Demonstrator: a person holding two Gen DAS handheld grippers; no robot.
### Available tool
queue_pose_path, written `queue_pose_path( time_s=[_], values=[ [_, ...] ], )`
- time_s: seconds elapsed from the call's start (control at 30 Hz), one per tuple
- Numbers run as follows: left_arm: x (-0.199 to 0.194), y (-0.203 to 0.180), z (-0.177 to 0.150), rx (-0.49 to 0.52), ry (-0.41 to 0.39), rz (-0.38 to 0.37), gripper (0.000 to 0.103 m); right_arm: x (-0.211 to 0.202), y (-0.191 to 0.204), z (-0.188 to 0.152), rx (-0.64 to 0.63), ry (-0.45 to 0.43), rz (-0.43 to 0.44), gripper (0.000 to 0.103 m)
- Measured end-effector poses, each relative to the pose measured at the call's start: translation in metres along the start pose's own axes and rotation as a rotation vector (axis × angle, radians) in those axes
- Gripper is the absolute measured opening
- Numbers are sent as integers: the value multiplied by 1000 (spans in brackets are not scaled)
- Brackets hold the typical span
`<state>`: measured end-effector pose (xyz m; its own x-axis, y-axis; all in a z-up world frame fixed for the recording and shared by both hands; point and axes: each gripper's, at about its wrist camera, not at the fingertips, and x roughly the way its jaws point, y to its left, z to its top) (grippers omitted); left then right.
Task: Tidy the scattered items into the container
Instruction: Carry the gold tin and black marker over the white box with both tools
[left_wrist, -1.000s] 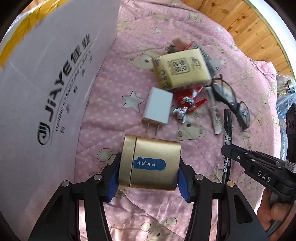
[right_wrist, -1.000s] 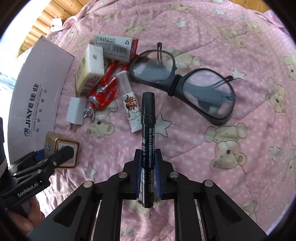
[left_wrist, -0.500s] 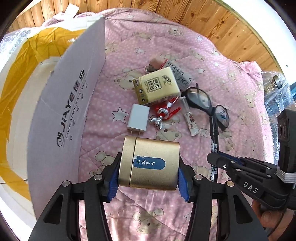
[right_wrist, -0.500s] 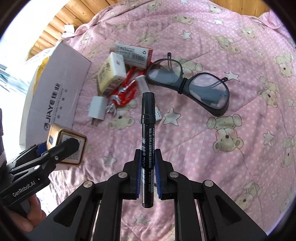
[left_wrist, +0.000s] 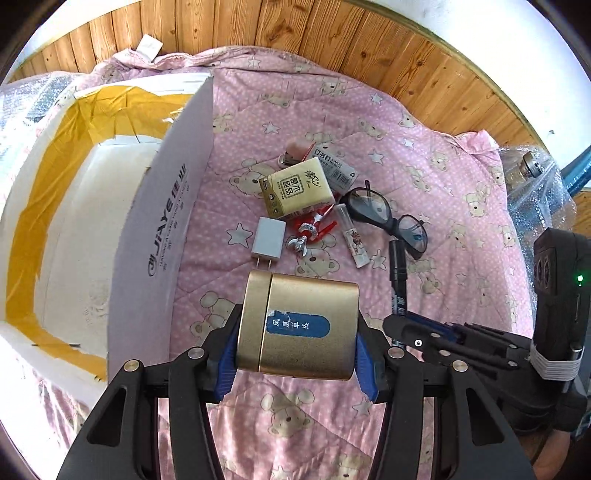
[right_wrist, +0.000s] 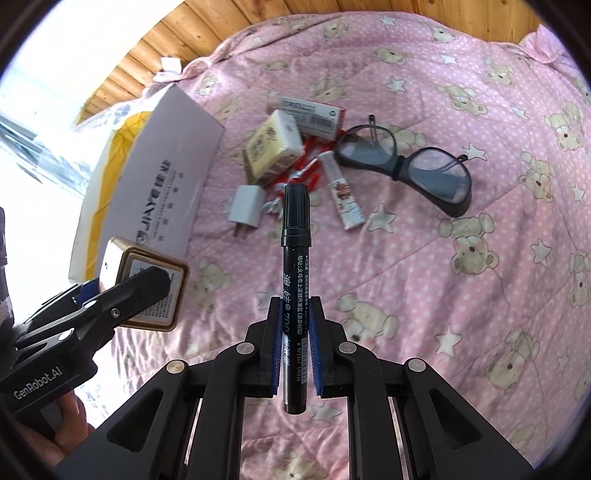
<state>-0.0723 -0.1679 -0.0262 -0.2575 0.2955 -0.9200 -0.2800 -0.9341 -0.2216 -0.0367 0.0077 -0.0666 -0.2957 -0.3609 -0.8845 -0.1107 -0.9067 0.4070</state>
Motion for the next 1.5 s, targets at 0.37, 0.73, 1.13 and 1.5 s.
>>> queue_pose_path(
  time_s=[0.37,0.73,1.13,1.5],
  values=[
    [-38,10,3,81,-11,-35,54,-16,31,-15,74,-52,-10,14],
    [-71,33,20,100,-69,-125,54,-32,88,-8,39,-86,-84,14],
    [-89,73,38,31,-117,-175,54,-28,124,5,-18,-74,-121,14],
    [-102,121,54,-94,-164,-193,54,-25,177,37,-140,-69,-115,14]
  ],
)
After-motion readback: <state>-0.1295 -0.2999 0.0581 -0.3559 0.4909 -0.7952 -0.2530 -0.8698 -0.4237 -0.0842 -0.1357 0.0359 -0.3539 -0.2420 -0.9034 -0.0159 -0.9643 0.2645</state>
